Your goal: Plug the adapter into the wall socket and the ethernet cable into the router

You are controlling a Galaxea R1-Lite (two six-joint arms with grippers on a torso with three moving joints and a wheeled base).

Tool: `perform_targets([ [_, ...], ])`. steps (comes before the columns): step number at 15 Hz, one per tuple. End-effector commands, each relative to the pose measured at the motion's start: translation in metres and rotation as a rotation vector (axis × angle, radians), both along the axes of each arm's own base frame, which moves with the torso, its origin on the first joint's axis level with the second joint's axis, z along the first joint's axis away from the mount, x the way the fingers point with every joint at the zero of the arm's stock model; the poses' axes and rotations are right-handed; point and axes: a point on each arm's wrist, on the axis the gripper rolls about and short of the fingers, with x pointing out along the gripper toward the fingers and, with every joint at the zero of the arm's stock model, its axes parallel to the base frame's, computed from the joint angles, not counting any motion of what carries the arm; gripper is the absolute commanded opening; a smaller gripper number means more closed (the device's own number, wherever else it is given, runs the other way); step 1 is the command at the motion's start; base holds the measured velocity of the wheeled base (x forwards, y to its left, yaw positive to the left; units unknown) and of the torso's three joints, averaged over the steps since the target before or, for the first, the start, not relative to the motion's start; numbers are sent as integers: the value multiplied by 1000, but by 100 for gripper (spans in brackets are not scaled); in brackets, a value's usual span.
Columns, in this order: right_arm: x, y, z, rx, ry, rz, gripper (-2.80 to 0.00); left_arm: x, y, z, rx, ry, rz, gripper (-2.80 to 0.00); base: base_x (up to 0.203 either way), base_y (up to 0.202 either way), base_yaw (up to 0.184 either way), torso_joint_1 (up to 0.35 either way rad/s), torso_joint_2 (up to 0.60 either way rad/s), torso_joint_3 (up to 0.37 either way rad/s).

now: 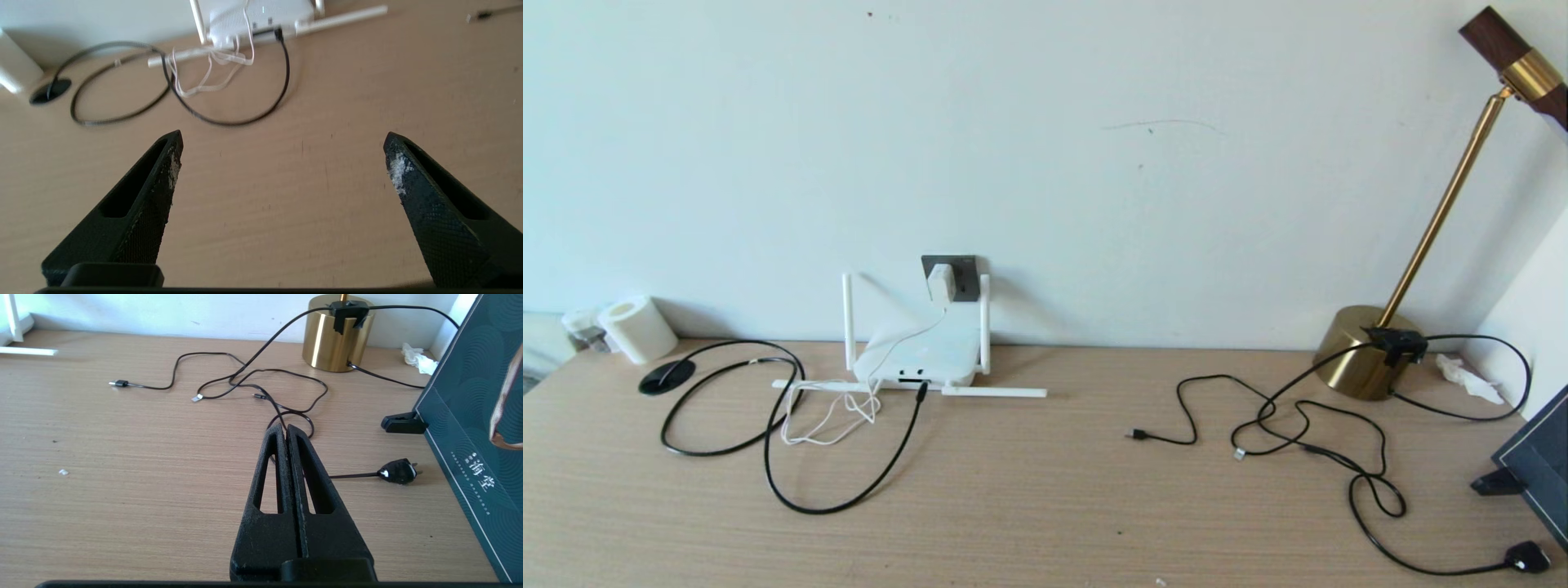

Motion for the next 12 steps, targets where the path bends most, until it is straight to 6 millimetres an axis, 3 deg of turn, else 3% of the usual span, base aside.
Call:
perform_targets([
  [1,0,0,0,2,4,0,-280,0,0,2,-10,-95,-6,0,0,0,0,0,0,0],
  [6,0,0,0,16,1,-7,-280,0,1,0,-174,-84,34,0,0,0,0,0,0,0],
  [12,0,0,0,40,-1,-12,-280,0,1,0,-210,-85,60,0,0,0,0,0,0,0],
])
